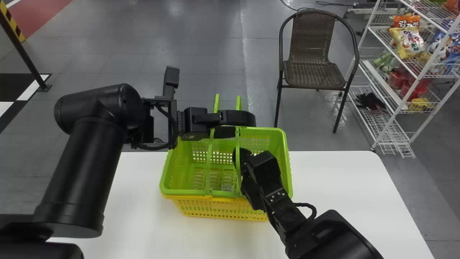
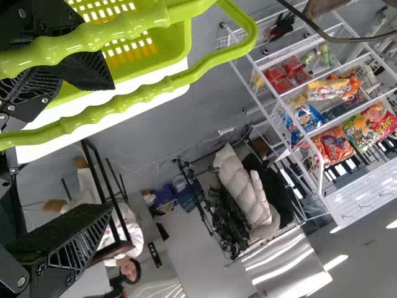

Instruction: Grasp handle with right gripper to insert into left gripper then lift and swing left to center

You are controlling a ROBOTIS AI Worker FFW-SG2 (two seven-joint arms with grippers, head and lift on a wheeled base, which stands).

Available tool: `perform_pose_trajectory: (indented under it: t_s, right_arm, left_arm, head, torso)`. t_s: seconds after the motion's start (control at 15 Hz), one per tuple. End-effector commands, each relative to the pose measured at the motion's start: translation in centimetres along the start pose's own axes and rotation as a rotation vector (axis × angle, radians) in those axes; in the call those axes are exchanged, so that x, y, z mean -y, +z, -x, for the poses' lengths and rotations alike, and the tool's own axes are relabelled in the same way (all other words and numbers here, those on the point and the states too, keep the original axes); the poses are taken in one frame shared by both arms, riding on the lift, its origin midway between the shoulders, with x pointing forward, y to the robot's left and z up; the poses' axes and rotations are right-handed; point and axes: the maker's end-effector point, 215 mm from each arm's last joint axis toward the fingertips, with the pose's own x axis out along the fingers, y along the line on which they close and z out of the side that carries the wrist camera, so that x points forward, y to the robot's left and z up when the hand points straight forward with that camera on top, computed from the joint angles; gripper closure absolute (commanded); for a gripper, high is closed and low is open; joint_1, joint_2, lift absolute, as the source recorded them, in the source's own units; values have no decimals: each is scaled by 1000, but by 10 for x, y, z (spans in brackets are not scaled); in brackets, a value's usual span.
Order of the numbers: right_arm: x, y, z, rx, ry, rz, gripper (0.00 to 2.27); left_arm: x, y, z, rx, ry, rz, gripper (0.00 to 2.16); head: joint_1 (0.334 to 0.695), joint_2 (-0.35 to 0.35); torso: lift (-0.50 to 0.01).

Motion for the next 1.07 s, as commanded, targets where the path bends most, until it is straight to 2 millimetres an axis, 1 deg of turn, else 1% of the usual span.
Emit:
perform_pose_trajectory:
  t_s: [0.0,0.07,0.27,0.33,0.4,0.53,0.6,0.67,0.8,0.93,1.0]
  right_arm:
    - [26,-7,15,-8,-42,-13,1973]
    - [39,-12,25,-14,-60,-18,1973]
    - [86,-32,71,-17,-136,-39,1973]
    - [100,-38,88,-5,-162,-42,1973]
    - [115,-43,104,11,-191,-57,1973]
    - [136,-54,125,21,-231,-78,1973]
    - [142,-60,134,27,-246,-87,1973]
    - [149,-67,144,35,-261,-100,1970]
    - [151,-75,158,58,-266,-103,1929]
    - [148,-81,175,83,-268,-118,1899]
    - [147,-87,183,93,-273,-121,1787]
  left_arm:
    - [2,1,-1,-2,-3,-2,140]
    - [3,2,-1,-1,-3,-4,140]
    - [6,7,-1,1,-4,-13,140]
    - [7,8,-1,2,-5,-14,140]
    - [7,9,-1,1,-5,-16,140]
    - [5,8,-2,-4,-5,-3,137]
    - [6,8,-3,-4,-8,-1,137]
    - [4,7,-3,-4,-5,1,137]
    - [1,5,-3,-7,1,9,137]
    - [0,4,-2,-6,-2,16,137]
    - [-1,3,-2,-7,0,21,137]
  head:
    - [695,-13]
    - [695,-20]
    - [695,-63]
    - [695,-98]
    - [695,-117]
    - [695,-150]
    - [695,-166]
    - [695,-199]
    - [695,-222]
    - [695,-240]
    - [695,-245]
  torso:
    - [0]
    - [0]
    - [0]
    - [0]
    - [0]
    - [0]
    - [0]
    - [0]
    - [0]
    - [0]
    - [0]
